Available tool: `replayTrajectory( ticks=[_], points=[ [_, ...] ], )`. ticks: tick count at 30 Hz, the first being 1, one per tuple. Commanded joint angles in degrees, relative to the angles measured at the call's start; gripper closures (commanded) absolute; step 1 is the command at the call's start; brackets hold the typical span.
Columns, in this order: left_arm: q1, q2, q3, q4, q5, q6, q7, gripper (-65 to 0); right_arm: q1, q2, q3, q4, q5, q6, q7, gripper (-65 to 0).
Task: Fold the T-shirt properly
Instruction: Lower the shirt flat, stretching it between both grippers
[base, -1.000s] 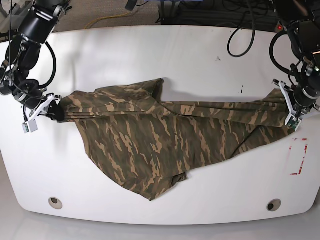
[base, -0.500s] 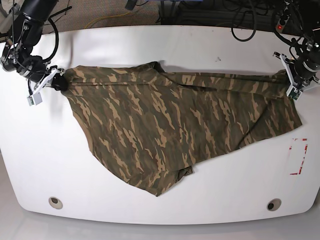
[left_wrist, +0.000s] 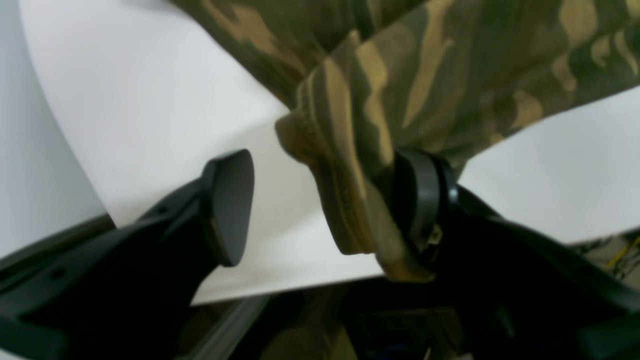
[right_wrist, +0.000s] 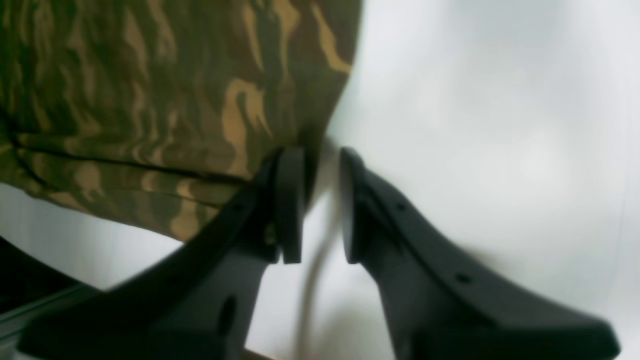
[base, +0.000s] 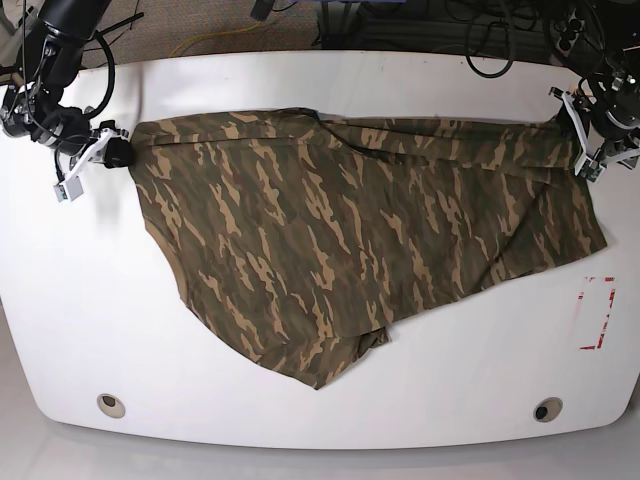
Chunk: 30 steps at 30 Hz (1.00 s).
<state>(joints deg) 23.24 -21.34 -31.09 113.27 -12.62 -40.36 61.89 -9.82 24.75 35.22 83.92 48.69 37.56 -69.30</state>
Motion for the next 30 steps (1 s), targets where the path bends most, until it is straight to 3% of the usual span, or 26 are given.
replayTrajectory(
  ticks=[1,7,10,14,25,30],
  points=[
    [0.9,-1.2,-0.5,0.9,0.3,0.4,-0.4,-38.1,-0.5,1.4,1.0,1.1,1.2,0.4,0.9,-17.8],
    [1.2,-1.0,-1.1,0.9,0.4,0.4,-0.6,-37.9,-4.0,1.0,5.9,2.9,9.1,2.0,0.9,-35.4],
    [1.2,-0.8,-3.2,0.9,0.4,0.4,-1.7,-37.9,-4.6,1.0,6.0,2.9,11.0,1.9,0.9,-40.7],
    [1.1,-0.8,-3.3,0.8,0.4,0.4,-3.7,-37.9,-6.6,0.8,6.1,2.9,11.3,2.3,0.4,-40.7],
    [0.9,-0.8,-3.2,0.6,0.6,0.4,-3.8,-37.2,-12.1,-5.2,3.5,3.0,13.7,2.3,-0.9,-40.7],
    [0.9,-0.8,-3.2,0.6,0.4,0.4,-3.8,-24.7,-12.6,-7.9,1.6,3.0,13.2,2.1,-1.1,-40.7]
  ],
)
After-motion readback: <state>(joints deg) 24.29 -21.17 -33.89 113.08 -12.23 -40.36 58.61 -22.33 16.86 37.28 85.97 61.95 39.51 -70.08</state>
